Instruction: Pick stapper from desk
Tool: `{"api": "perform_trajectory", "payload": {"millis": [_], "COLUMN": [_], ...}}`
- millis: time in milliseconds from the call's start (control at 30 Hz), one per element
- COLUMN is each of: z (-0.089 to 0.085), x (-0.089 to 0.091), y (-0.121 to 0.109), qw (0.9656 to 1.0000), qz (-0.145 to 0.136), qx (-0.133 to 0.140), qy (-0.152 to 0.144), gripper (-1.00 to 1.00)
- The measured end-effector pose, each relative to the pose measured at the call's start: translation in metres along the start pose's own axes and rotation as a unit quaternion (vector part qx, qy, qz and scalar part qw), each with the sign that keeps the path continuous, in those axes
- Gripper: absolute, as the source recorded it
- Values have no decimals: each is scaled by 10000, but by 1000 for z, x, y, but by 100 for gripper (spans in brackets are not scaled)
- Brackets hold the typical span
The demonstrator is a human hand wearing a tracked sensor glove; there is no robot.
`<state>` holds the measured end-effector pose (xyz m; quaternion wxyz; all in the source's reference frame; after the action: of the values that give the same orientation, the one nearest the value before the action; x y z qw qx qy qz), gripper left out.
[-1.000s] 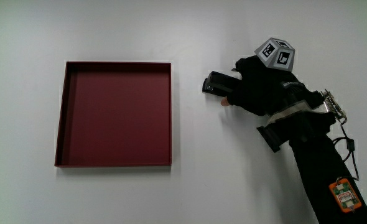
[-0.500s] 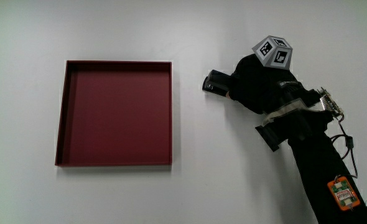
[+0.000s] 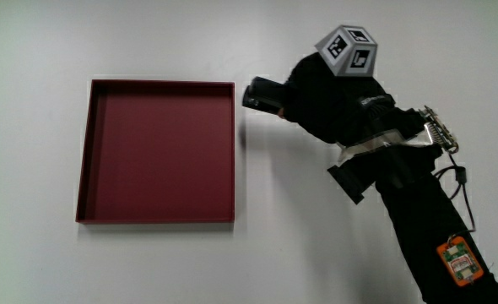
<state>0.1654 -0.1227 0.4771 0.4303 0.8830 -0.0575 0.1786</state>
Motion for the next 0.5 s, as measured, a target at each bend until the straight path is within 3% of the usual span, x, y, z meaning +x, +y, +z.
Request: {"api": "perform_trajectory", "payload": {"millis": [267,500], "z": [-5,-8], "x": [0,2], "y": [7,9], "qw": [10000,9996], "qz": [-32,4], "qx": [13,241], "qy": [37,115], "gripper": [0,37]}}
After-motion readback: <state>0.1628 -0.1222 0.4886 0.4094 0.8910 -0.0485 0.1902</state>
